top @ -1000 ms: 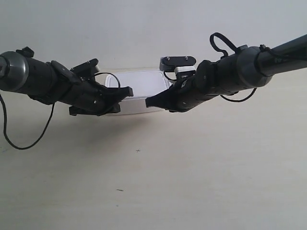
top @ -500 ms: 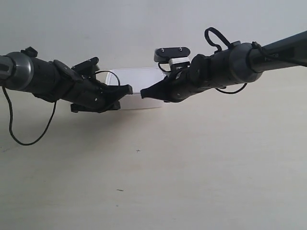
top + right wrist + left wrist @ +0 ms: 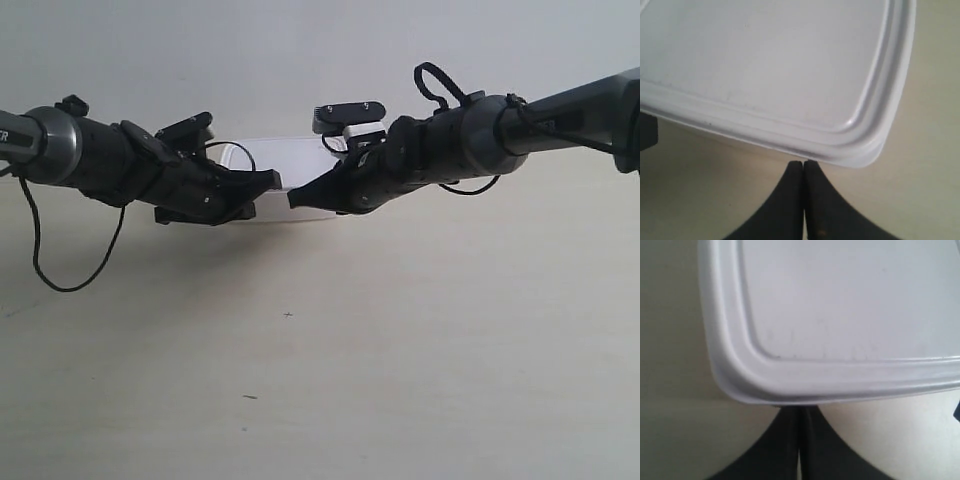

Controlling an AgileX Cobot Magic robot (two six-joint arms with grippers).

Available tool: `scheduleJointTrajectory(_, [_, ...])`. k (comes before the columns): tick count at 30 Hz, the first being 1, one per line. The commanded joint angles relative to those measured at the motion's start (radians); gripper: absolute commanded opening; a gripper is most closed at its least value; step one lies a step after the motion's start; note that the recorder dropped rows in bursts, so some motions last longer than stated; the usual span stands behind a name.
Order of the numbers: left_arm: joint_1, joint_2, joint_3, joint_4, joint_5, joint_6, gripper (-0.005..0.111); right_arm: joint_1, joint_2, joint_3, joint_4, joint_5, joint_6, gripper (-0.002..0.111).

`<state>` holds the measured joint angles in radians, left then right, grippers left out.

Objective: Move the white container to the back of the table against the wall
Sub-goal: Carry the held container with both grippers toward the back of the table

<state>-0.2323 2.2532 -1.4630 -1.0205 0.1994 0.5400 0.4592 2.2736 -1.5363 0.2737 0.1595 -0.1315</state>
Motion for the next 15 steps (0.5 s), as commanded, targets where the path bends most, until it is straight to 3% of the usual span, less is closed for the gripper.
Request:
scheduleJointTrajectory(1, [0.012, 0.018, -0.037, -0.004, -0.009, 0.007, 0.0, -0.005, 0.015, -0.006, -0.013, -0.017, -0.007, 0.0])
scheduleJointTrajectory(8, [0.035, 0.039, -0.061, -0.003, 0.018, 0.008, 0.0, -0.01, 0.023, -0.013, -0.028, -0.054, -0.007, 0.0])
scheduleJointTrajectory(15, [0.048, 0.064, -0.101, -0.003, 0.05, 0.017, 0.0, -0.035, 0.082, -0.14, -0.029, 0.054, -0.007, 0.0])
